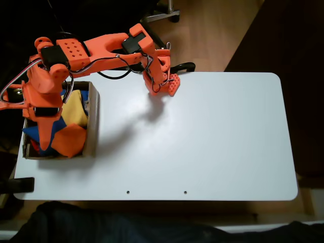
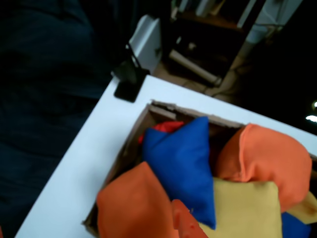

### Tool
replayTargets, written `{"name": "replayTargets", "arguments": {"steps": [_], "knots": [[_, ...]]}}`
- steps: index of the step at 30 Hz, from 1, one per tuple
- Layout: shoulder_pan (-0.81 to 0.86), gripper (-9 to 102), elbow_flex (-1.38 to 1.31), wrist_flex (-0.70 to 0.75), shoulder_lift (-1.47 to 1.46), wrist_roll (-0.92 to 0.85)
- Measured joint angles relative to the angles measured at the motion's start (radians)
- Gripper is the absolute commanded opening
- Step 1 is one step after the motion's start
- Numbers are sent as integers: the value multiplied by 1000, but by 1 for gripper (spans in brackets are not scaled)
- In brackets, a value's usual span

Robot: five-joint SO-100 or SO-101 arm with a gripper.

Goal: Grasp a bag and put it in the box.

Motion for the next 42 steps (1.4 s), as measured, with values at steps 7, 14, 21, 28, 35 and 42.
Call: {"name": "replayTargets", "arguments": {"steps": [7,14,21,28,35,42], "knots": [[9,66,0,-31,-34,14],[14,66,0,-64,-41,43],[14,66,0,-78,-41,98],[-14,66,14,-78,12,195],[-35,66,95,-78,103,288],[-72,66,187,-78,218,342]]}}
